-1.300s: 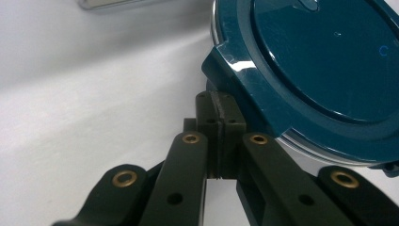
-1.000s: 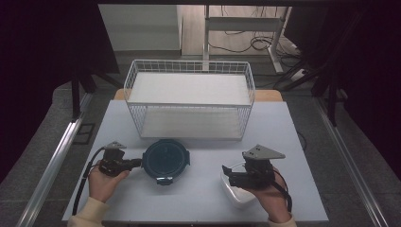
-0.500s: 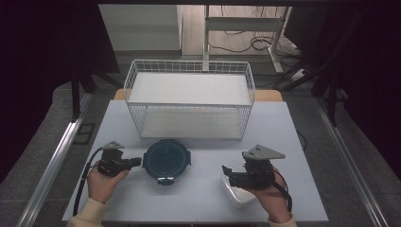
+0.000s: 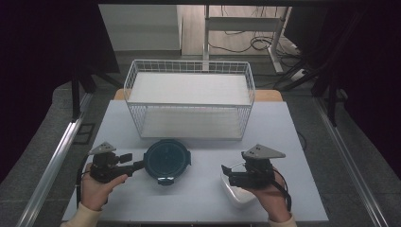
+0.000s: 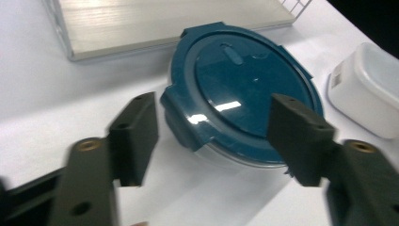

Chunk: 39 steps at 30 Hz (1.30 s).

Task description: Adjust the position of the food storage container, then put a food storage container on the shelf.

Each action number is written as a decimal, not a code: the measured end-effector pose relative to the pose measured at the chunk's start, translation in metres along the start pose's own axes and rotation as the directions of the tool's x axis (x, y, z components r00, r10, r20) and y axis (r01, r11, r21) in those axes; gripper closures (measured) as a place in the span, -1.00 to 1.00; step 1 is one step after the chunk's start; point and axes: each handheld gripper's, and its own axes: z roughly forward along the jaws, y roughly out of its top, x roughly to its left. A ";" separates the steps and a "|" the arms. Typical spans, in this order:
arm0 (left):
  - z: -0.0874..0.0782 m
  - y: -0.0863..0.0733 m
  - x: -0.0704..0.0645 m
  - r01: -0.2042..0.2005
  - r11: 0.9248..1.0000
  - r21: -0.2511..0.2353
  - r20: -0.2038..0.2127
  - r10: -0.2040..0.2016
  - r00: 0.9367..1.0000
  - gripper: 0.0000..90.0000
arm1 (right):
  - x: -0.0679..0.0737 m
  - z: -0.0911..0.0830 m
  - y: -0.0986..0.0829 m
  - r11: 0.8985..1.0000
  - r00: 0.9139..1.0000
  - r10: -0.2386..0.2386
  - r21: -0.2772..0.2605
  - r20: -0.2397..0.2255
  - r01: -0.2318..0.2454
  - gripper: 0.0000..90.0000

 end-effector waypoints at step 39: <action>-0.017 -0.002 -0.003 0.001 1.000 0.007 0.030 -0.001 1.000 -0.68 | 0.020 0.012 0.009 1.000 0.997 0.013 -0.019 -0.076 -0.014 -0.60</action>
